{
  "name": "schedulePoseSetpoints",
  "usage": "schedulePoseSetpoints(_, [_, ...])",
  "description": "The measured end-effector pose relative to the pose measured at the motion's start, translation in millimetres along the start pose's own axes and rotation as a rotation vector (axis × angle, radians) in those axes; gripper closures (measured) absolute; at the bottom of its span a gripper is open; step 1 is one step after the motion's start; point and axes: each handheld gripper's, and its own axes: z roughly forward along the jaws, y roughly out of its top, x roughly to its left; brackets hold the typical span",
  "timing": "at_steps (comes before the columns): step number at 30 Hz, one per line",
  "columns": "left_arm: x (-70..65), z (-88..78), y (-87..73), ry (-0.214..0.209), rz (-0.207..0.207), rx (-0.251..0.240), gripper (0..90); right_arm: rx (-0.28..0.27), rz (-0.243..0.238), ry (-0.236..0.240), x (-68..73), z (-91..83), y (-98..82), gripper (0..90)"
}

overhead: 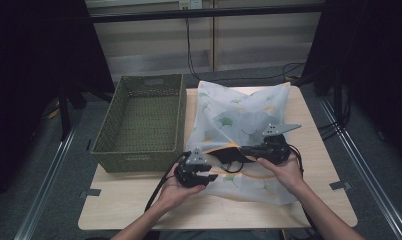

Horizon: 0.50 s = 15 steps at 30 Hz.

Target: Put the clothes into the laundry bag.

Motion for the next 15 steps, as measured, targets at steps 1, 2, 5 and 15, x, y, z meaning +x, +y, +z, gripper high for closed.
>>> schedulePoseSetpoints(1, [-2.5, 0.5, -5.0, -0.021, 0.015, 0.025, 63.8, 0.0, 0.002, 0.0, -0.4, 0.6, 0.2, 90.0])
schedulePoseSetpoints(2, [-5.2, 1.0, -9.2, -0.022, 0.034, 0.038, 66.0, -0.001, 0.001, 0.0, -0.9, 1.5, 0.3, 90.0])
schedulePoseSetpoints(5, [-8.6, -0.1, -17.7, -0.043, 0.074, 0.058, 76.6, 0.008, 0.003, 0.0, -1.5, 4.0, 1.0, 90.0])
schedulePoseSetpoints(15, [-21.1, 5.6, -13.3, -0.042, 0.066, 0.06, 84.4, -0.033, -0.026, -0.003, 3.1, 0.5, 24.8, 90.0])
